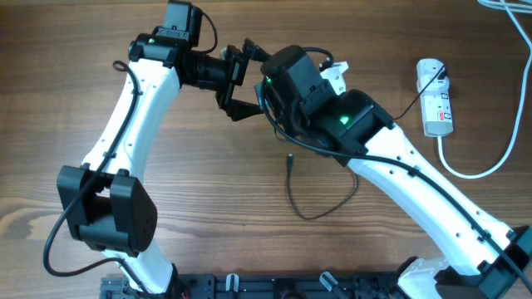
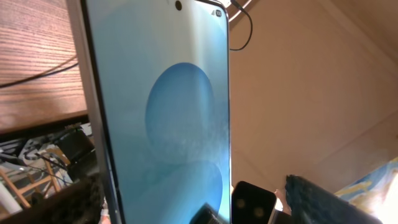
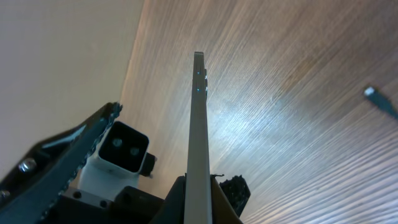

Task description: Plug charger to phone and switch on socket

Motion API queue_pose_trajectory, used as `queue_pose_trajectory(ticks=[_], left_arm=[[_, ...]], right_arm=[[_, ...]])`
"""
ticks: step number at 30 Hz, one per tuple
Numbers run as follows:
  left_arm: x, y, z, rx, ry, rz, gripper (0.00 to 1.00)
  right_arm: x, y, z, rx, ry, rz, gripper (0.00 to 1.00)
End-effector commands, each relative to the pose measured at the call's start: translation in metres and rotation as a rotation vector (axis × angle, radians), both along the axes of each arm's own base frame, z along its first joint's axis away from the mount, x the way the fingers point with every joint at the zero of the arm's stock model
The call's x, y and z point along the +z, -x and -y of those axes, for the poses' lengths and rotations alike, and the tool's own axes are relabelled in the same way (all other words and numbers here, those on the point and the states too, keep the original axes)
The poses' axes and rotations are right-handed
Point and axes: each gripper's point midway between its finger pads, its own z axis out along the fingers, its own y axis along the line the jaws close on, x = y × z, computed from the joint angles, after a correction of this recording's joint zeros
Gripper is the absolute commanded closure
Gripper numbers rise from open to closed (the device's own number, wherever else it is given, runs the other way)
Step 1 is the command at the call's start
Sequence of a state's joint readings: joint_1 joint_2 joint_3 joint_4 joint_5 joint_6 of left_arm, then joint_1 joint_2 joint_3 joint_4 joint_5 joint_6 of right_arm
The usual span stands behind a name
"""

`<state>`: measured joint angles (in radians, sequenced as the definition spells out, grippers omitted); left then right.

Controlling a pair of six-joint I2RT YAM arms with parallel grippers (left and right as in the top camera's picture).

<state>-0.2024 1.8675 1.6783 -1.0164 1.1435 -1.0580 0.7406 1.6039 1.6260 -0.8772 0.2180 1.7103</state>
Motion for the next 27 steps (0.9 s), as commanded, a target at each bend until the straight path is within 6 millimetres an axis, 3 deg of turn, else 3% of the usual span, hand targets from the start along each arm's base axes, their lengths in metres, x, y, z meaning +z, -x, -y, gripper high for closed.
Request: queue_pose_trajectory(ticks=[1,7,15,27], left_arm=[[0.02,0.004,0.002,-0.011,0.028,0.048,0.22],[0.02,0.004,0.002,0.003,0.026,0.013,0.45],[0.02,0.004,0.002,0.011,0.026,-0.007,0.45],[0.04,0.011,0.008,-0.041,0.144,-0.015,0.51]], right_arm=[[0.013,-0.003,0.003,-0.133,-0.118,-0.012,0.95],[0.031,-0.003,0.007,-0.228,-0.228,-0.001,0.96],[0.06,-0.001,0.022,-0.265,-0.263,0.083,0.96],[0.053,0.006,0.021,-0.274,-0.281,0.026,0.96]])
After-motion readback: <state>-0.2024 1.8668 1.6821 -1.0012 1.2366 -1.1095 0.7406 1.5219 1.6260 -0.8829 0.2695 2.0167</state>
